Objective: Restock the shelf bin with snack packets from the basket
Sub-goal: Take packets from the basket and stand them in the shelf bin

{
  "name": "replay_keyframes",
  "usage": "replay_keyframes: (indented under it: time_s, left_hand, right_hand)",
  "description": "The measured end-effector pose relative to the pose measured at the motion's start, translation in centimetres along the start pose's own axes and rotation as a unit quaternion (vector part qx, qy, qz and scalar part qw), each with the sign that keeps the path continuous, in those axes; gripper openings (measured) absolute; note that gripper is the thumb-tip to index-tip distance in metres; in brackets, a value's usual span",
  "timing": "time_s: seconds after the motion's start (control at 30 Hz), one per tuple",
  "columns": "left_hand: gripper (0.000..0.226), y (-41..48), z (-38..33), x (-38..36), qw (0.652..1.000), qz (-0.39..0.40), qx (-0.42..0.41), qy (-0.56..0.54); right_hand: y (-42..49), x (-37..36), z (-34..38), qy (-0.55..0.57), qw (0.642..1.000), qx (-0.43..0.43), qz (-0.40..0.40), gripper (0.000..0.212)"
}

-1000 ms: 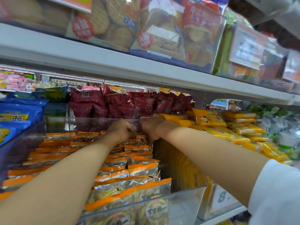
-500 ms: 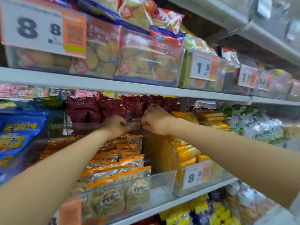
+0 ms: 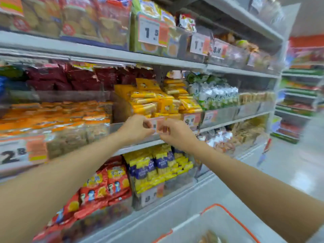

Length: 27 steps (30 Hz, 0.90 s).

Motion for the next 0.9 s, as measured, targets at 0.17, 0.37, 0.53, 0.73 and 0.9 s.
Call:
replay_keyframes:
  time_s: [0.17,0.37,0.53,0.73,0.9]
  left_hand:
    - [0.012,-4.6,-1.4,-11.1,0.996,0.088,0.011,-0.022]
    - [0.010,-11.5,-1.1,-24.2,0.973,0.211,0.073,-0.057]
    - [0.012,-18.7,1.3,-32.8,0.948,0.279,0.141,-0.067]
    - [0.015,-27.7,8.3,-39.7,0.900,0.320,0.288,-0.068]
    - [0.017,-31.8,13.1,-42.1,0.861,0.337,0.373,-0.068]
  right_hand:
    - [-10.6,-0.3,-7.4,0.009,0.993,-0.119,0.018,0.011]
    - [-24.2,-2.8,-14.4,0.029,0.960,-0.263,0.095,0.012]
    - [-35.2,-6.6,-18.1,0.036,0.914,-0.356,0.193,0.018]
    - [-47.3,-11.4,-20.1,0.032,0.853,-0.427,0.298,0.017]
    - [-55.4,-16.3,-21.6,0.002,0.783,-0.471,0.406,0.017]
Point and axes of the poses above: each hand's wrist, its own y-axis towards the middle knuckle, its own x-axis out of the back of the hand, z = x × y, the point moved 5 cm from there along y, towards the middle knuckle, and after that the axes turned 15 degrees about -z, right-handed, at the moved point
